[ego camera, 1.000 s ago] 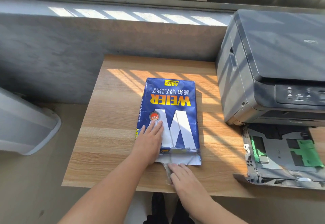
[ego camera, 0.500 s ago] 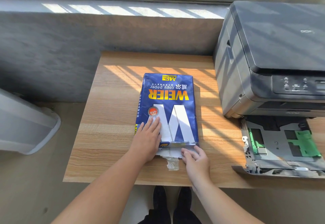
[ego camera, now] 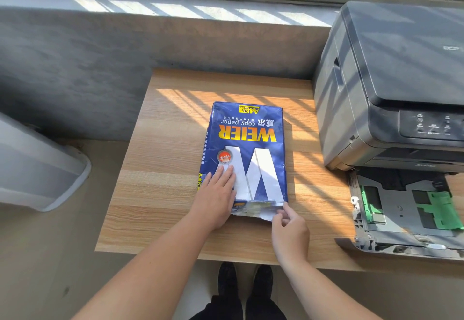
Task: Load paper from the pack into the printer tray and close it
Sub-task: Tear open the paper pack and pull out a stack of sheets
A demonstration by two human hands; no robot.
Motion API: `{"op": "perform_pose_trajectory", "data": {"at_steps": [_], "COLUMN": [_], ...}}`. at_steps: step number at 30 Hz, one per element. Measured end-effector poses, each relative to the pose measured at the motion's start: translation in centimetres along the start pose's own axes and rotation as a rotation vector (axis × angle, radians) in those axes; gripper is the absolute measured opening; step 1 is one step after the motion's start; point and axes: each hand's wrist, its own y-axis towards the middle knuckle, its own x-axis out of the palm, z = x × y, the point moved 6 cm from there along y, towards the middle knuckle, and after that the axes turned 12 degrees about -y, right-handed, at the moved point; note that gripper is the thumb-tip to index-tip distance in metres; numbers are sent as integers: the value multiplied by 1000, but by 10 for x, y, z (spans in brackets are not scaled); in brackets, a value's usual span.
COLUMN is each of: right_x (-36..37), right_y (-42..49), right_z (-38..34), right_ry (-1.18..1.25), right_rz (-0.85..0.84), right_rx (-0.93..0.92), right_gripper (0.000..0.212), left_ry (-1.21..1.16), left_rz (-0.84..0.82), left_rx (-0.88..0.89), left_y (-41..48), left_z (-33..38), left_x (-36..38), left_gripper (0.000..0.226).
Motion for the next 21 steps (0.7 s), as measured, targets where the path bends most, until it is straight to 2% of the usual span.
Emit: {"op": "perform_pose_trajectory", "data": {"at_steps": [4,8,11,17,21], "right_x": [0,4,9,19,22], "right_y": [2,13,22,27,29], "right_z": [-2,9,16,17,19], "right_ry": [-54,240,449,739,799], "right_rz": [42,29,2,-77,-114], "right_rx": [-53,142,277,437,464], "right_gripper": [38,18,11,13,16], "left_ry": [-12,-26,-42,-71,-53], "left_rz": [20,32,53,109,100], "left_rx": [2,13,26,56,93], "left_y": [0,-1,-3,-13,-26], "left_z": [0,1,1,-2,-6], "left_x": [-1,-3,-6,-13,-15], "left_gripper": [52,52,51,58,68]}}
